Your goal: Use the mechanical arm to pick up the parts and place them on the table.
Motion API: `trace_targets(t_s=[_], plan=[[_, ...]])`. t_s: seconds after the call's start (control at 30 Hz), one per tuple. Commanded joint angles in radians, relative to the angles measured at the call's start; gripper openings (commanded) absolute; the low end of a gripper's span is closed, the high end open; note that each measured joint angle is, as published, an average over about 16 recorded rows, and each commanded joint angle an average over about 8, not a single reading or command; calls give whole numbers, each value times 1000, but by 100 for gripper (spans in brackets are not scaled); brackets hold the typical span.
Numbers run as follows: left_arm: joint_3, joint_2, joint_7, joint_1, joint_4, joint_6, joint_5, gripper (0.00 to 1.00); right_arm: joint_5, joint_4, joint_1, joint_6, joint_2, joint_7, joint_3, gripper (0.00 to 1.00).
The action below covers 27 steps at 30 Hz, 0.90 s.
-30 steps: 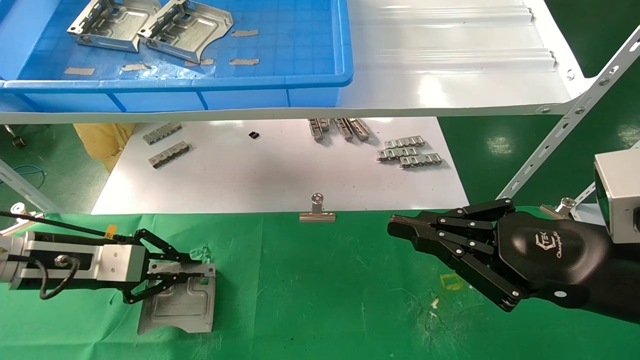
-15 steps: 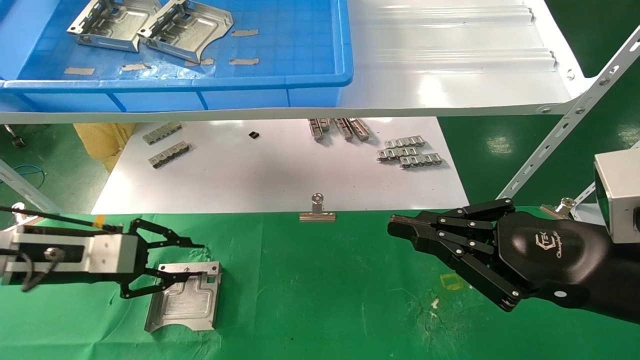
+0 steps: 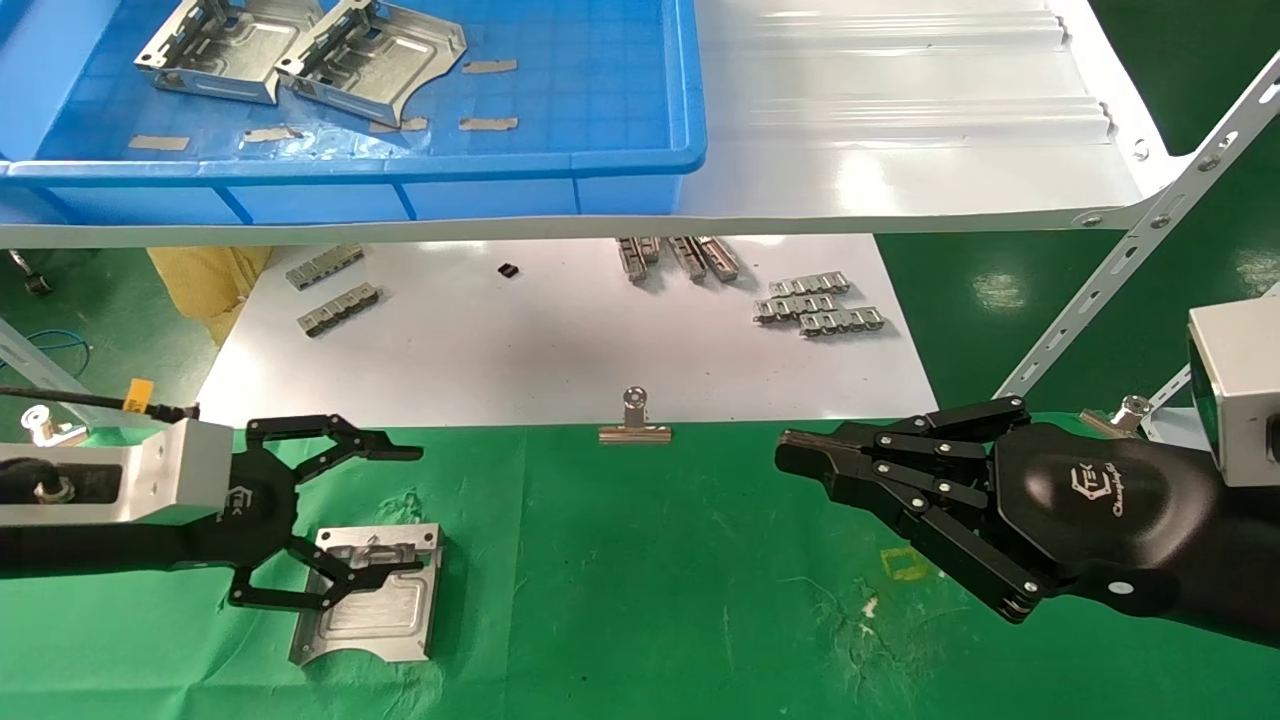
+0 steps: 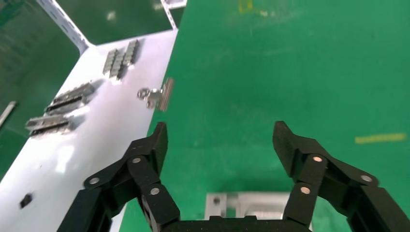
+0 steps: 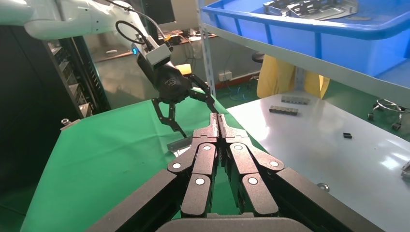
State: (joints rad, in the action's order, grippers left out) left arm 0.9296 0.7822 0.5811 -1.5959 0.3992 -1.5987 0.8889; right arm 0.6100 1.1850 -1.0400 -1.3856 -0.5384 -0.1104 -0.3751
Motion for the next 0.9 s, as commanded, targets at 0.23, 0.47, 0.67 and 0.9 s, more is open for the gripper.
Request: trace_targets(t_s=[0.23,0.47,0.67,0.9], plan=[[-98,-22,-113,76,123,14,-21,100,0,0,0,0,0,0,0,100],[-183,-45,-214,145,240,28,-42,100,0,0,0,0,0,0,0,100],[-256,-64,-301,203,341,40,-60,100,0,0,0,0,0,0,0,100],[-341,-87,-402,272,458,53,-81,100,0,0,0,0,0,0,0,100]])
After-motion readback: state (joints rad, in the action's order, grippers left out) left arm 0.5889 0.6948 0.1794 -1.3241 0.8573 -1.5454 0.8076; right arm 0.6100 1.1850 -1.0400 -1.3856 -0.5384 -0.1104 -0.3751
